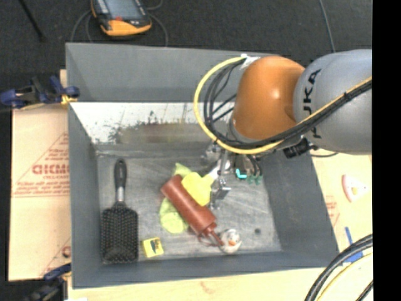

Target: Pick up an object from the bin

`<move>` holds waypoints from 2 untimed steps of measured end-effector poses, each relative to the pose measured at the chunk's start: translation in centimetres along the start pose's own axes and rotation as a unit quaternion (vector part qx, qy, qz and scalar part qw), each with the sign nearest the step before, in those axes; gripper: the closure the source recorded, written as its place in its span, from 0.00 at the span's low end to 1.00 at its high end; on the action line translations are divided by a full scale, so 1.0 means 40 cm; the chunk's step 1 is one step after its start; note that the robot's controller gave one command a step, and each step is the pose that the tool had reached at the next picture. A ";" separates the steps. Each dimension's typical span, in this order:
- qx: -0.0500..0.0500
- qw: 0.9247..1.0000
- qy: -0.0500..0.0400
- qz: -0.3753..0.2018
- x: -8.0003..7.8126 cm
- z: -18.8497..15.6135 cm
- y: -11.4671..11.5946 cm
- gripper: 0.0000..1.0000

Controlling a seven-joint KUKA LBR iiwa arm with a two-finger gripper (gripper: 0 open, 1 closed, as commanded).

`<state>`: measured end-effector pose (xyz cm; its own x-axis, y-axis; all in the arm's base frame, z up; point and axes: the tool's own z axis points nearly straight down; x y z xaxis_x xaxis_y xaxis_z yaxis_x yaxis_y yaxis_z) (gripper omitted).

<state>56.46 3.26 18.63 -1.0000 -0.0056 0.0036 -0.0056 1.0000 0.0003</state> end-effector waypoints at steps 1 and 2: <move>0.000 1.000 -0.003 0.000 -0.002 -0.008 0.000 0.00; 0.001 0.999 -0.007 -0.046 -0.105 0.149 -0.061 0.00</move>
Offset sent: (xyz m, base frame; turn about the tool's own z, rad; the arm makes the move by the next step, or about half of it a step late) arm 0.0693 -0.0417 -0.1163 -0.1682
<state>60.64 0.85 12.64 -0.9952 -0.0973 -0.0105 -0.0973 0.9953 -0.0025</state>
